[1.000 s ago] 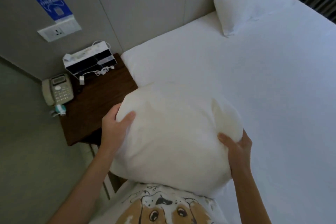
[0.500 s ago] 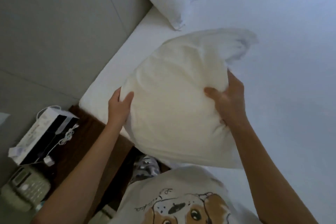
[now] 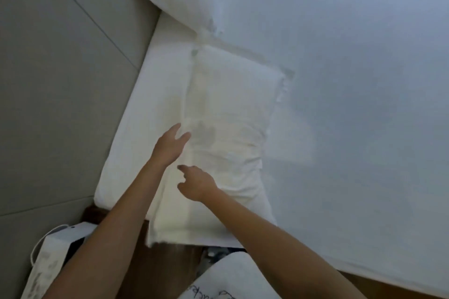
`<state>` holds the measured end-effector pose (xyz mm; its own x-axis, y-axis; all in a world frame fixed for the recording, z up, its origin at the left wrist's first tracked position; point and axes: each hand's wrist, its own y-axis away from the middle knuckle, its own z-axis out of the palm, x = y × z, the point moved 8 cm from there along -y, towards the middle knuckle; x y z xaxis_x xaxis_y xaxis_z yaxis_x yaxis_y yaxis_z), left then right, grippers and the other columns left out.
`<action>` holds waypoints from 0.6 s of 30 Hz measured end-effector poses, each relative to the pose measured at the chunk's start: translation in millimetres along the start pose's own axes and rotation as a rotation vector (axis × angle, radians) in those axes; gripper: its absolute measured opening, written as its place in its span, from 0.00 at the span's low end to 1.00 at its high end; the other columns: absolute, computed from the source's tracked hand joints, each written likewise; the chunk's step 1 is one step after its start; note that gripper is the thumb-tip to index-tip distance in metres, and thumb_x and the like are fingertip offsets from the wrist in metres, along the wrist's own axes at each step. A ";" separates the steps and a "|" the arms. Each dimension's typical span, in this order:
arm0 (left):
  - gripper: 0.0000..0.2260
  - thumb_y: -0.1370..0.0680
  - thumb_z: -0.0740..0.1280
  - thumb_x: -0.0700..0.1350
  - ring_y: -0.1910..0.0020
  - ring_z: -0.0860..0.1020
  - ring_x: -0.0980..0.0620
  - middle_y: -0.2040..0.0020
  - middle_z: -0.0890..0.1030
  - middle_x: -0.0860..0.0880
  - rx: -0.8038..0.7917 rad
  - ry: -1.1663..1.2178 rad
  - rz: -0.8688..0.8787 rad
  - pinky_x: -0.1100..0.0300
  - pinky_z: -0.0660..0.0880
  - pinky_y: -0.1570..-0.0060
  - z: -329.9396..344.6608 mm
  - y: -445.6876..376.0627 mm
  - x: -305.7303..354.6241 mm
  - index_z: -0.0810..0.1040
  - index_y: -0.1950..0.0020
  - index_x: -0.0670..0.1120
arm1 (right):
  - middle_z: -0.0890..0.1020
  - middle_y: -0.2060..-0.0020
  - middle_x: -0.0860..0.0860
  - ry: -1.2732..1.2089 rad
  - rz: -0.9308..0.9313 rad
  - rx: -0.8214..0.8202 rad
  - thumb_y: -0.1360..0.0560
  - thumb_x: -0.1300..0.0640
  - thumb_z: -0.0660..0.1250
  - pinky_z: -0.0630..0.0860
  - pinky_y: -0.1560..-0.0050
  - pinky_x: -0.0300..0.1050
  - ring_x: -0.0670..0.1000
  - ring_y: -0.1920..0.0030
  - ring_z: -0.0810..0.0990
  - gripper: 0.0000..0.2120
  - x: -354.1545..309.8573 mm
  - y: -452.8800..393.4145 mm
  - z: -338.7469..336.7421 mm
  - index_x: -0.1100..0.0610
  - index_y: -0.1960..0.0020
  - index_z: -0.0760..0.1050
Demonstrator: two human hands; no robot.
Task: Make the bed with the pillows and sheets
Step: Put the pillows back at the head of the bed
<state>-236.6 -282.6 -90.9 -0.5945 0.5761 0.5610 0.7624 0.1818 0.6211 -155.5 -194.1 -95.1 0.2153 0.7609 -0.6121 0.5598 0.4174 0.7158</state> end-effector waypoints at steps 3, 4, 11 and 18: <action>0.27 0.19 0.62 0.54 0.27 0.65 0.43 0.25 0.65 0.43 -0.042 -0.201 -0.017 0.50 0.64 0.31 14.1 -32.7 -36.1 0.61 0.22 0.48 | 0.73 0.35 0.55 -0.084 0.081 0.147 0.20 0.54 0.59 0.70 0.36 0.48 0.54 0.36 0.72 0.23 39.9 -22.8 -5.1 0.53 0.26 0.63; 0.27 0.19 0.62 0.54 0.27 0.65 0.42 0.24 0.65 0.43 -0.054 -0.244 -0.021 0.50 0.64 0.31 20.6 -43.2 -46.0 0.60 0.22 0.48 | 0.73 0.35 0.54 -0.099 0.116 0.220 0.20 0.54 0.59 0.70 0.36 0.48 0.53 0.36 0.72 0.22 58.6 -29.9 -12.6 0.52 0.26 0.63; 0.38 0.24 0.67 0.59 0.25 0.60 0.41 0.22 0.58 0.41 0.022 -0.241 -0.171 0.45 0.63 0.30 42.9 -126.1 -113.8 0.52 0.20 0.50 | 0.61 0.26 0.57 -0.320 0.396 0.687 0.27 0.40 0.68 0.61 0.30 0.52 0.57 0.26 0.59 0.43 186.3 -90.9 -76.3 0.53 0.22 0.50; 0.45 0.27 0.71 0.60 0.25 0.62 0.46 0.22 0.60 0.47 -0.045 0.101 -0.330 0.52 0.59 0.27 77.5 -187.0 -159.7 0.49 0.20 0.48 | 0.56 0.24 0.59 -0.568 0.552 0.782 0.37 0.33 0.73 0.58 0.27 0.58 0.59 0.25 0.58 0.57 273.9 -132.5 -96.9 0.49 0.21 0.42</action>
<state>-264.4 -346.9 -339.1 -0.8313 0.4099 0.3754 0.5137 0.3084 0.8007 -248.3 7.2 -325.0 0.8136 0.3239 -0.4828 0.5809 -0.4887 0.6510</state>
